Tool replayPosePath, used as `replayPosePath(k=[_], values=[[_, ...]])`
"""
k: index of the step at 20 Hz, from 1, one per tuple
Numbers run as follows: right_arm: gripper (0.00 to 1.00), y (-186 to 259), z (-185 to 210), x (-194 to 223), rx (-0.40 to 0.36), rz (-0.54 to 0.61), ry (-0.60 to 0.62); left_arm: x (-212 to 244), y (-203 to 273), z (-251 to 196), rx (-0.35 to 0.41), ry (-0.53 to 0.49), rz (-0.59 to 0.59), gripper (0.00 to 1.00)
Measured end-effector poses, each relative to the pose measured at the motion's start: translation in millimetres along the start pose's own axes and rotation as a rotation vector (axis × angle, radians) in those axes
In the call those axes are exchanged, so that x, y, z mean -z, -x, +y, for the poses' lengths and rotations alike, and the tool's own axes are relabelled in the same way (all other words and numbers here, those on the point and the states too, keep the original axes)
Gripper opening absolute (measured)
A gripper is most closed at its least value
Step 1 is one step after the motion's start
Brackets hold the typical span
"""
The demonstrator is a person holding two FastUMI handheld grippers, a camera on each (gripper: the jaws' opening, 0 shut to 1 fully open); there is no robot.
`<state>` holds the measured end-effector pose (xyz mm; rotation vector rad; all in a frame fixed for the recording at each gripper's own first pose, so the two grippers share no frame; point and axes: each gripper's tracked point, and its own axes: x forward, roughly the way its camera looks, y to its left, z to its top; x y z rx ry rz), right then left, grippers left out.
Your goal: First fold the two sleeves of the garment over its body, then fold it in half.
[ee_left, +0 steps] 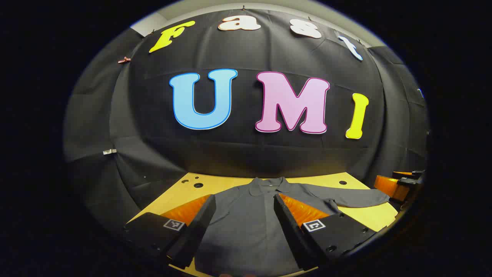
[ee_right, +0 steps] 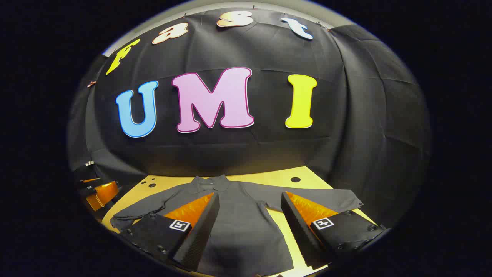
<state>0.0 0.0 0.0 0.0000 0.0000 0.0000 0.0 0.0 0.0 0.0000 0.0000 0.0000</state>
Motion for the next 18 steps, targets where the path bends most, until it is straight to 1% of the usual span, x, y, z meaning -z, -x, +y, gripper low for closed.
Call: replayPosePath(k=[2,3,4,6,10,14,18], values=[[0.99,-2,6,2,-0.016,0.007,0.012,1,-2,4,-0.011,0.0,0.003,0.96],[0.99,-3,7,0,-0.021,0.007,0.016,2,-3,7,-0.017,-0.002,0.001,0.92],[0.99,-3,9,0,-0.027,0.007,0.016,-1,-2,12,-0.029,-0.004,-0.006,0.96],[0.99,-5,10,0,-0.032,0.011,0.015,-4,-1,21,-0.054,-0.002,-0.024,0.96],[0.99,-8,9,0,-0.036,0.015,0.003,5,-2,28,-0.074,-0.004,-0.002,0.96],[0.99,-10,5,1,-0.031,0.021,-0.004,8,2,26,-0.07,-0.023,0.005,0.95],[0.99,-13,2,3,-0.042,0.032,-0.015,11,6,18,-0.057,-0.044,0.01,0.95]])
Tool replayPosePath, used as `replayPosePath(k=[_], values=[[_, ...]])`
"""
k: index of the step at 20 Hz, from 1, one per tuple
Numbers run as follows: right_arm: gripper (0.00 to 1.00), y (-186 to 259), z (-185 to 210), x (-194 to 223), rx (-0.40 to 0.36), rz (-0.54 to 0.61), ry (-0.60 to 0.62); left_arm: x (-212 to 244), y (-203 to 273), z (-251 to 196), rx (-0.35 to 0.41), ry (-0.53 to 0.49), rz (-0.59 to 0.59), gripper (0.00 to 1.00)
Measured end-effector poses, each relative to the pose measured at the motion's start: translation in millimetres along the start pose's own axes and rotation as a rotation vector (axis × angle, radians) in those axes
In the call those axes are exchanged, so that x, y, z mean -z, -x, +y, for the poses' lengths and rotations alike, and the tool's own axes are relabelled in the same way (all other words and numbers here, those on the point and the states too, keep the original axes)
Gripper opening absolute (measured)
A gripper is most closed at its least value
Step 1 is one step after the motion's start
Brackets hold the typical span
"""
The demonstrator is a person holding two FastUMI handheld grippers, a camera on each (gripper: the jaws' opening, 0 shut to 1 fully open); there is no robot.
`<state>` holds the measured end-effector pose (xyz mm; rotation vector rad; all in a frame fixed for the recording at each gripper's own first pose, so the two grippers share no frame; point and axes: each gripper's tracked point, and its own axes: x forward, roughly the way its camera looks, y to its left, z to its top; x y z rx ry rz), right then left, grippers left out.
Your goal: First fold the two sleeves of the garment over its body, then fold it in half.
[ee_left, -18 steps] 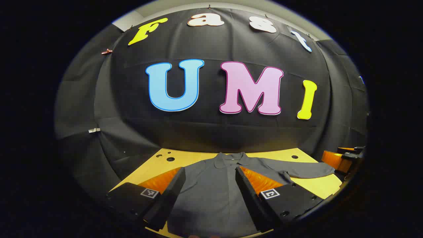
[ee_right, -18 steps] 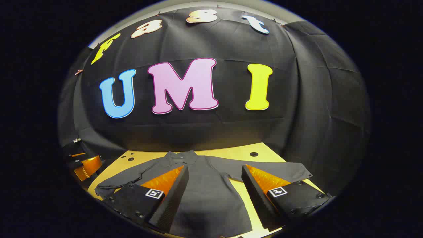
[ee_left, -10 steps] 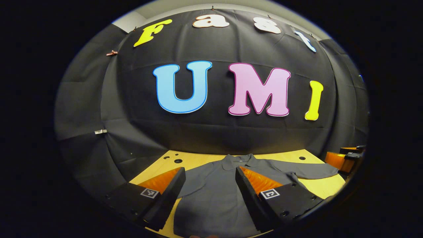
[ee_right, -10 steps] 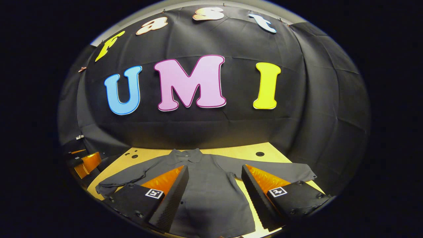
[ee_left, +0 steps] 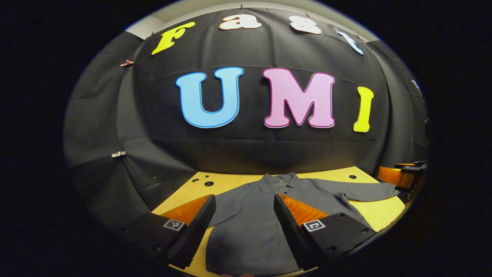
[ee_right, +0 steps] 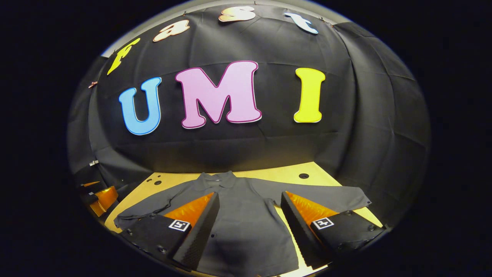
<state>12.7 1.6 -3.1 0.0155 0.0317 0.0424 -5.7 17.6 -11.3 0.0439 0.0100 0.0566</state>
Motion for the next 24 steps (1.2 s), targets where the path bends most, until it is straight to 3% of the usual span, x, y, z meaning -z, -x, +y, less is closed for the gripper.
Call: replayPosePath(k=[7,13,24], values=[[0.99,-20,-48,-1,0.078,-0.005,0.008,10,3,-11,-0.009,-0.011,0.039,0.96],[0.99,-40,-133,17,0.215,0.037,0.007,14,-3,-19,-0.061,0.007,0.064,0.96],[0.99,-66,-267,56,0.451,0.114,-0.036,27,-10,-61,-0.034,-0.013,0.139,0.96]])
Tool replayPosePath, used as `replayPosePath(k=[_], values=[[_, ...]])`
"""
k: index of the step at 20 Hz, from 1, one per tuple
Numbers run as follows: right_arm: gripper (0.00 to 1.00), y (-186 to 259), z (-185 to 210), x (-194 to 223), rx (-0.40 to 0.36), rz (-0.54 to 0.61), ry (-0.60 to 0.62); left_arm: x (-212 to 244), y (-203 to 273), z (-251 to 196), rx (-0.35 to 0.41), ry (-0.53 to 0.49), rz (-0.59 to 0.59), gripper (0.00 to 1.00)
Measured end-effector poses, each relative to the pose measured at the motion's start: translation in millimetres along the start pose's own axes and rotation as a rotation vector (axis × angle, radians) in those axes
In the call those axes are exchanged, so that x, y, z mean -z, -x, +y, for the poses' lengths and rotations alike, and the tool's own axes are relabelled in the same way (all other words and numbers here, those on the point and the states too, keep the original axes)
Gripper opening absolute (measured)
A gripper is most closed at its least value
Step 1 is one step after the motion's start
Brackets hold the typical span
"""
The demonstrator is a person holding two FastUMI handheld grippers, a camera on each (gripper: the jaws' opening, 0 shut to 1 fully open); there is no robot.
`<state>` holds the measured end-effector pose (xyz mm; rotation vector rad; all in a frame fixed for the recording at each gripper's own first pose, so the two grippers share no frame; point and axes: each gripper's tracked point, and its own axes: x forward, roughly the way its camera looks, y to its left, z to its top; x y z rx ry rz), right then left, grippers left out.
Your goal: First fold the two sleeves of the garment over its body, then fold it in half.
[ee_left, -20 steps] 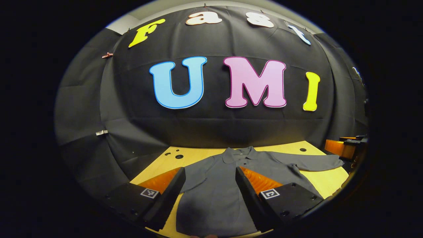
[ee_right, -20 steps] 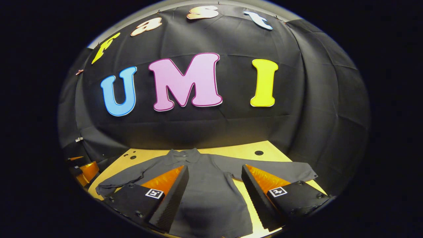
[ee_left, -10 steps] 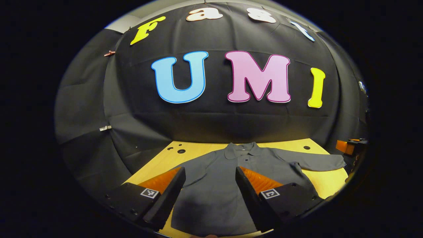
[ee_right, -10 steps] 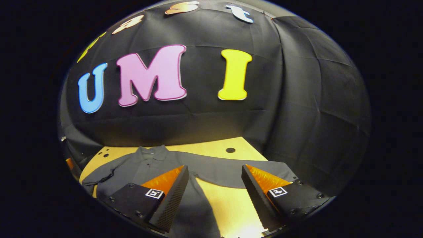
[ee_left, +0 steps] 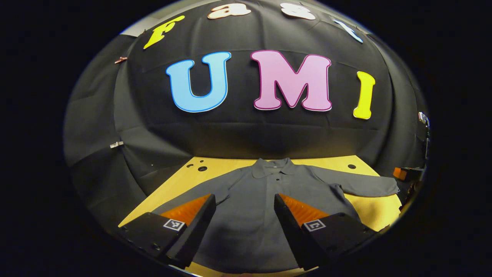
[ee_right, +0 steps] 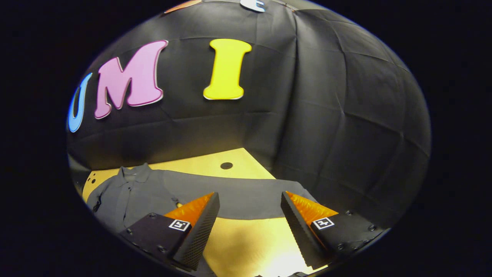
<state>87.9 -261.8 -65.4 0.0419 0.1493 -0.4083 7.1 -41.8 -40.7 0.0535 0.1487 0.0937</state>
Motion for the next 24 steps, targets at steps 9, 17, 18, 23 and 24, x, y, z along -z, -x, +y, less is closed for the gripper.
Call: replayPosePath(k=[9,17,18,23,24], values=[[0.99,-66,-69,32,0.153,0.098,-0.053,3,-14,-16,0.008,-0.07,0.031,0.98],[0.99,-120,-117,71,0.239,0.216,-0.086,6,-32,-31,0.004,-0.098,0.064,0.98],[0.99,-125,-124,78,0.251,0.235,-0.113,6,-34,-32,0.004,-0.103,0.067,0.98],[0.99,-148,-135,98,0.265,0.271,-0.121,13,-44,-30,-0.022,-0.114,0.088,0.98],[0.99,-151,-135,103,0.265,0.29,-0.132,14,-47,-31,-0.024,-0.109,0.095,0.98]])
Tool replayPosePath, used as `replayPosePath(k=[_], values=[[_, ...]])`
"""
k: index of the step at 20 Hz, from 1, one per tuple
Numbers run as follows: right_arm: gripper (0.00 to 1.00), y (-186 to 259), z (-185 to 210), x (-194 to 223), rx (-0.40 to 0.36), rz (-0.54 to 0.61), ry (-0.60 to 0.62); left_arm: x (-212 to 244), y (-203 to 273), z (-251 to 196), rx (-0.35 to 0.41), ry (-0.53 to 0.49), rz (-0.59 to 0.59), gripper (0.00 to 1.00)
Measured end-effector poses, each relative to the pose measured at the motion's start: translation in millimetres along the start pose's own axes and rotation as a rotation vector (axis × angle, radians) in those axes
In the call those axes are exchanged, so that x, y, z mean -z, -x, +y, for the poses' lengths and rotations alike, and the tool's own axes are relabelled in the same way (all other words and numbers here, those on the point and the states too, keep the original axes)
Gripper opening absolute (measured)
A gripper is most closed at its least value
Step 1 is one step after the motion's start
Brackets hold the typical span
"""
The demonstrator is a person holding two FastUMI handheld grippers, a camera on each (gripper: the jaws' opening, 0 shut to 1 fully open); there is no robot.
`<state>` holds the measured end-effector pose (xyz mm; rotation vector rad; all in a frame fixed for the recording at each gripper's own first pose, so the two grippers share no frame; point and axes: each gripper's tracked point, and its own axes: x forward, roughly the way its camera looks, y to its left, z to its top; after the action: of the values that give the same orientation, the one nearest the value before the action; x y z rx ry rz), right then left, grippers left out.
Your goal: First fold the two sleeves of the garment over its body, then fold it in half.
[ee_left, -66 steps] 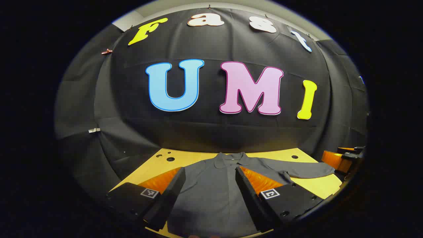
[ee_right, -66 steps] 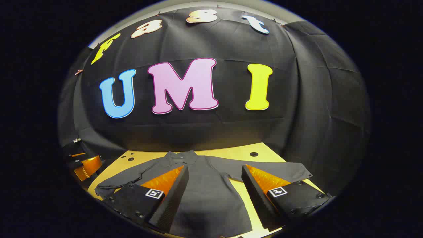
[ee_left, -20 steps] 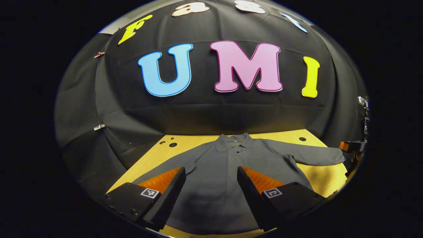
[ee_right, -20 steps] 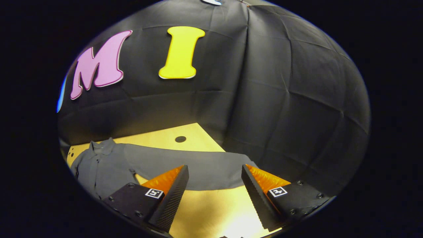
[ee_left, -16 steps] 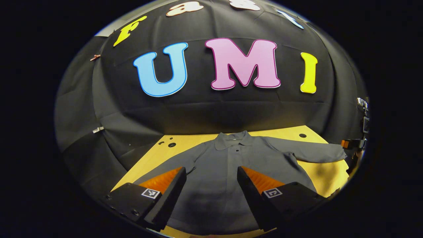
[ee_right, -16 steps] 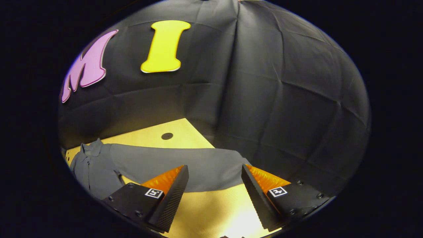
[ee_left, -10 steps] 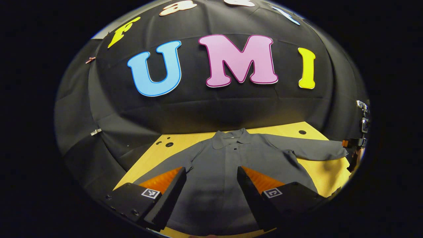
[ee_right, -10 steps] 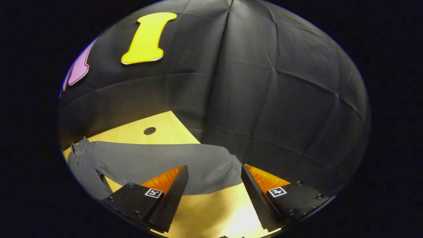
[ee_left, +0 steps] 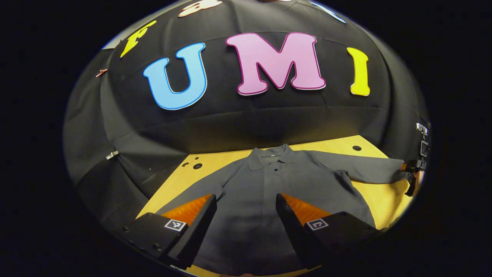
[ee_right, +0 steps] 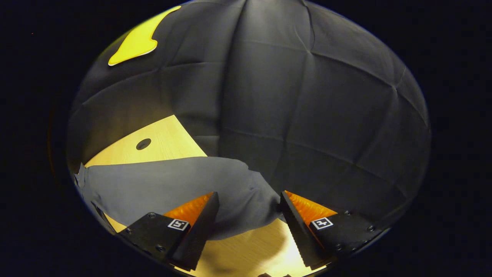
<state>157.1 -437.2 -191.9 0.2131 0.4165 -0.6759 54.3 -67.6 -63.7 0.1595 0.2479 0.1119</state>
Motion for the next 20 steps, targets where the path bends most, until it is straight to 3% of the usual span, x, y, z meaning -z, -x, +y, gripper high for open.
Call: replayPosePath(k=[6,8,9,19,20], values=[[0.98,-11,4,16,-0.019,0.033,0.03,8,-7,-7,0.0,-0.001,0.03,0.98],[0.89,-12,7,14,-0.024,0.031,0.035,9,-7,-11,0.007,-0.001,0.04,0.98],[0.77,-11,8,14,-0.022,0.028,0.039,10,-8,-14,0.011,0.001,0.041,0.98],[0.8,-10,8,15,0.017,0.023,0.072,19,-5,-20,0.017,0.017,0.069,0.98],[0.76,-9,9,15,0.024,0.015,0.081,20,-5,-20,0.016,0.018,0.071,0.98]])
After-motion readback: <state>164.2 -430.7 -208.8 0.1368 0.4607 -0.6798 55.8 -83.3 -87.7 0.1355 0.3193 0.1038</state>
